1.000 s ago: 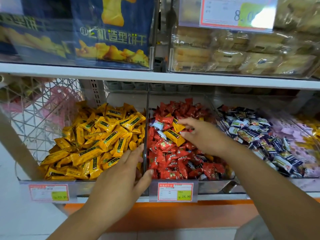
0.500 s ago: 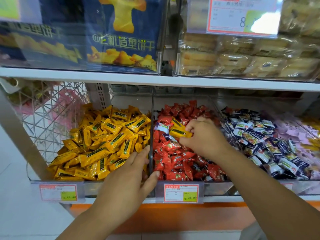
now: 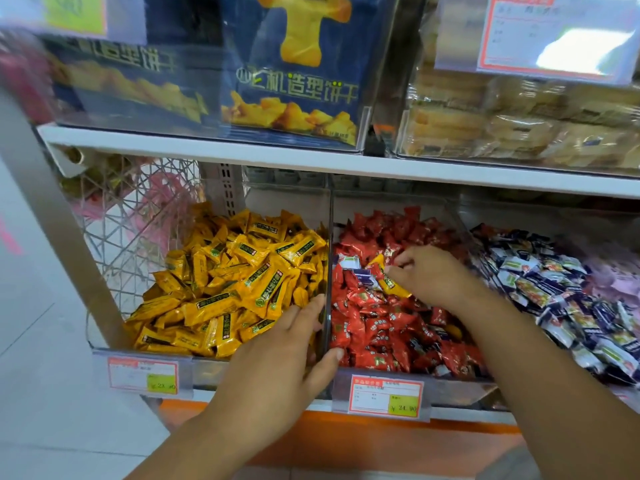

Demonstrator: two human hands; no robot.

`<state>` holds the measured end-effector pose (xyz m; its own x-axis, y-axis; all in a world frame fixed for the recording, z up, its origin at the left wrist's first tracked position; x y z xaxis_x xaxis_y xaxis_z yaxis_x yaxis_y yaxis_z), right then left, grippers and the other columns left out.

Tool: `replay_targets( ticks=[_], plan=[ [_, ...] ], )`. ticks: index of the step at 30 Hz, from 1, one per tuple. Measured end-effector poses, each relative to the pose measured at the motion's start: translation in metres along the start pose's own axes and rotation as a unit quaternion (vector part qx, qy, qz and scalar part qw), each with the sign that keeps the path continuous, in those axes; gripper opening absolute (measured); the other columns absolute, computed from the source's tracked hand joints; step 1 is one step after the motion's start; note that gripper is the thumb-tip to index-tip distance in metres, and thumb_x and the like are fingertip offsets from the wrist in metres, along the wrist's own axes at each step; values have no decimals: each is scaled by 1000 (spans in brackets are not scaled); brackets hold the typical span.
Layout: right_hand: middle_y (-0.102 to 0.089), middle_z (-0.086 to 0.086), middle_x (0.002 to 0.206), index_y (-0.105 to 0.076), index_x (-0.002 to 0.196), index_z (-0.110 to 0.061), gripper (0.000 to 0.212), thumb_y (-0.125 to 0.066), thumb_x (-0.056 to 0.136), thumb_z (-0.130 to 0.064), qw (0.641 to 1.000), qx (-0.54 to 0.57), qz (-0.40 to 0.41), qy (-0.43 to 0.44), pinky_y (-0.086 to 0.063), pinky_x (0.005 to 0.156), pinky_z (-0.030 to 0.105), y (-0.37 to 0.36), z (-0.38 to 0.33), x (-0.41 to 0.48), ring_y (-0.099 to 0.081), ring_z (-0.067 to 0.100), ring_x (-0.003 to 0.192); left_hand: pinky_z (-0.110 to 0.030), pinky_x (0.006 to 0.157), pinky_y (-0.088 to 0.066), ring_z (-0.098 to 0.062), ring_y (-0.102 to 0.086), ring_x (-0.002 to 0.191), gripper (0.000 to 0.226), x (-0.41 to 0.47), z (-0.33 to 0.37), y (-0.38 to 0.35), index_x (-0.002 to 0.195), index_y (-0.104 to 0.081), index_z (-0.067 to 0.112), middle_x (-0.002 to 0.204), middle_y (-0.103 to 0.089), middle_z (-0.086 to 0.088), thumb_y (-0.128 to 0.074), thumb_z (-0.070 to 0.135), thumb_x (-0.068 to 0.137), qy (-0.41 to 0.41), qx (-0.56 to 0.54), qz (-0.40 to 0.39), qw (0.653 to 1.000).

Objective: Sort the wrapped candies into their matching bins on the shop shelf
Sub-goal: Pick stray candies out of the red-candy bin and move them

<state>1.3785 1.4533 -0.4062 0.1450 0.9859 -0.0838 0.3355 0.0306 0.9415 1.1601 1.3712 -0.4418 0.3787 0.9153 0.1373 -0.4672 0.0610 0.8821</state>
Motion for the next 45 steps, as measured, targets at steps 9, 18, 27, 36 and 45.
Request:
replay_targets(
  ticks=[9,18,27,36,45],
  plan=[
    [-60,-3,98,-51,132,-27,55,-75,82,-30,999,50,16,12,-45,75,25,4,5,-15,-60,15,87,-15,59,-33,-4,-47,80,68,0,2,0,149,3,45,124,-35,25,-27,64,92,3,17,-9,1000],
    [-54,-4,99,-61,108,-16,33,-76,81,-29,998,56,4,8,-41,76,24,-3,7,-13,-53,14,92,-12,60,-36,7,-47,72,70,-1,2,0,151,3,43,114,-33,27,-25,65,90,-3,11,-3,1000],
    [-62,-8,83,-66,103,-33,21,-69,85,-42,991,95,56,77,-45,58,21,30,-16,-31,-60,3,68,-13,61,-34,8,-47,76,69,-1,1,-1,149,2,44,121,-31,30,-27,65,90,1,-3,-10,1000],
    [-67,-2,109,-63,121,-24,31,-60,94,-37,983,156,3,95,-45,77,24,-1,-25,-2,-59,8,87,-11,57,-35,7,-47,82,70,-2,2,2,148,8,46,114,-29,32,-26,67,89,-7,11,2,1000],
    [-64,-13,108,-73,107,-27,19,-61,93,-32,973,173,75,134,-39,83,20,-10,-25,4,-56,2,96,-10,58,-37,11,-46,79,70,-1,2,2,147,8,47,113,-27,33,-28,66,90,-5,7,3,1000]
  ],
)
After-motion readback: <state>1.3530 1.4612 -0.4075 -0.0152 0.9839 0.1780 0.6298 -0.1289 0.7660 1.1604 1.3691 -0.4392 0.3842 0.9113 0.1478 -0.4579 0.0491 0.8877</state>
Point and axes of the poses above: each hand's wrist, its own x-axis towards the middle knuckle, its own y-axis out of the back of the hand, z = x × y, the point moved 4 cm from there along x, towards the middle knuckle
